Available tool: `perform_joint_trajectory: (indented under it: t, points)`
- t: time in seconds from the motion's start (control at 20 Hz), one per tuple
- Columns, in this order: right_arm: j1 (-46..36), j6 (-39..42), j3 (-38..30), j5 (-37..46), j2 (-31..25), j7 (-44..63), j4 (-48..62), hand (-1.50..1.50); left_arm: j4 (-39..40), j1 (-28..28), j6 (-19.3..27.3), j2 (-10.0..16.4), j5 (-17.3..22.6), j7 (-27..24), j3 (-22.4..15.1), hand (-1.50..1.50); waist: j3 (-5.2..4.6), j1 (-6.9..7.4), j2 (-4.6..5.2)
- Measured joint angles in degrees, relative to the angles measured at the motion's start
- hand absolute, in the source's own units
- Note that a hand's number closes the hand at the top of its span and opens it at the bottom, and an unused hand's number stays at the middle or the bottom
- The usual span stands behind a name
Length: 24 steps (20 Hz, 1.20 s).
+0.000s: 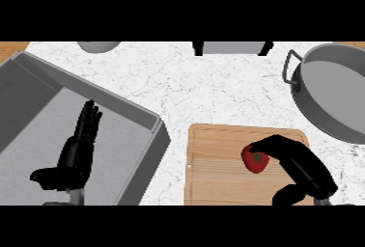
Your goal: Pick the tomato from the cutting board and place it in the pot
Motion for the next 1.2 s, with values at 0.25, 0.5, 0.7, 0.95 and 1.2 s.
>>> perform_joint_trajectory:
  t: [0.25, 0.5, 0.7, 0.95, 1.2]
  points:
    - [-0.88, -4.15, -1.08, 0.92, 2.08, -2.59, 0.75, 1.50, -0.46, 0.17, -0.53, -0.27, -0.20, 0.18, 0.16, 0.00, 0.04, -0.03, 0.04]
    - [-1.01, -6.74, -2.54, 1.36, 2.85, -5.81, 1.74, 1.50, -0.64, 0.42, -0.77, -0.82, -0.68, 0.30, 0.43, 0.00, -0.01, -0.05, -0.10]
    - [-3.45, -8.35, -5.04, 2.70, 5.07, -0.84, 3.16, 1.50, -2.34, 0.52, -0.53, -0.87, -0.98, 1.50, 0.02, 0.00, 0.04, 0.51, 0.26]
    - [-11.51, -7.51, -12.97, 6.98, 8.05, 19.63, 10.61, 1.50, -2.91, -0.66, -1.20, -1.27, -1.07, 1.45, -1.09, 0.00, -0.20, 3.12, 1.80]
    - [-23.93, -7.65, -18.70, 13.82, 8.76, 39.38, 16.85, 1.50, -2.41, -2.37, -2.11, -1.68, -1.08, 1.61, -2.29, 0.00, -0.28, 5.73, 2.43]
